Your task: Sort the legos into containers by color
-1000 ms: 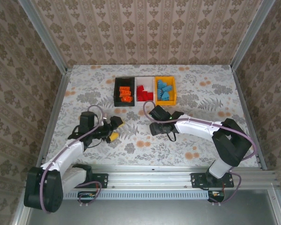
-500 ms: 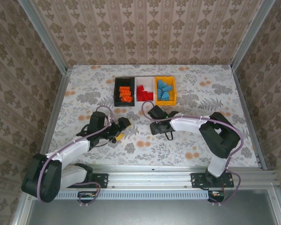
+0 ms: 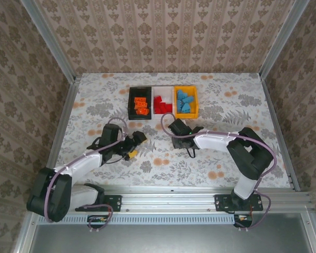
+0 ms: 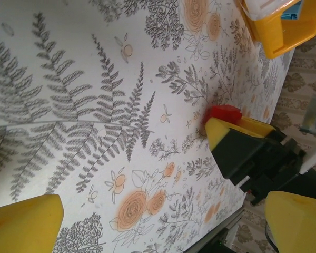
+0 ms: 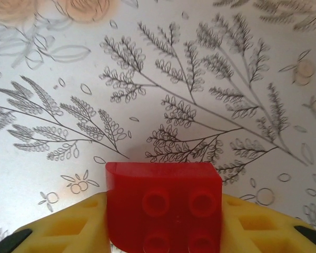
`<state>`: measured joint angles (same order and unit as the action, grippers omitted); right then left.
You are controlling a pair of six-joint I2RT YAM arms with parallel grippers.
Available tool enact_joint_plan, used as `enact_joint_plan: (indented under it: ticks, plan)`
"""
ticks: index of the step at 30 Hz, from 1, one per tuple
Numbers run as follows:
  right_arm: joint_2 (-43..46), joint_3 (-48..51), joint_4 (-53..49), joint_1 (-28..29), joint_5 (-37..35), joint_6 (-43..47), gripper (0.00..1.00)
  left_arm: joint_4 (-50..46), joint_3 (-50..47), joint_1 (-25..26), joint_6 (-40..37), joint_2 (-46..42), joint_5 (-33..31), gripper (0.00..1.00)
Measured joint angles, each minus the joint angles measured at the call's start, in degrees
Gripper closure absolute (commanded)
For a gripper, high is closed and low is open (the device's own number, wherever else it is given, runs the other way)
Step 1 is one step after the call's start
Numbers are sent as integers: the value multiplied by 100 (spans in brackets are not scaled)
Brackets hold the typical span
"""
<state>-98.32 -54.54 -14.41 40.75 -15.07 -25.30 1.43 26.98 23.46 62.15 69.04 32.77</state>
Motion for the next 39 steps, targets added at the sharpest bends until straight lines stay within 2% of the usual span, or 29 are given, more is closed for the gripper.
enact_joint_plan:
  ticks: [4,7,11,14,18,20,25,28,32,34,35,36,39]
  plan:
    - [227,-332,-170,-28,-76,168,60,-140,278,-144,-146,24,48,0]
    - [127,-990,-243,-118,-87,341,60,-323,396,-494,-289,-13,155,0]
    - [-566,-2240,-201,-385,-76,498,59,-570,431,-1309,-417,-256,428,0]
    - [-1287,-3095,-223,-619,37,490,55,-831,511,-1792,-544,-363,597,0]
    - [-2061,-3884,-361,-852,251,345,37,-1338,741,-1873,-841,-496,669,0]
    - [-2238,-4116,-472,-916,328,310,31,-1513,763,-1875,-933,-654,684,0]
    - [-2109,-4264,-546,-892,503,323,28,-1827,837,-1937,-1058,-817,695,0]
    - [-1600,-3797,-474,-850,564,317,28,-2002,977,-1943,-1126,-815,684,0]
    - [-15,-2356,-131,-732,605,260,25,-2343,1338,-1943,-1307,-896,566,0]
    - [1025,-1556,146,-605,566,271,20,-2568,1639,-1932,-1460,-1073,358,0]
    - [1530,-1226,247,-531,549,286,14,-2673,1799,-1904,-1545,-1189,216,0]
    - [2140,-868,385,-439,538,317,0,-2765,1991,-1847,-1650,-1346,-7,0]
    - [3486,-221,680,-236,472,450,0,-2887,2500,-1425,-1912,-1904,-892,0]
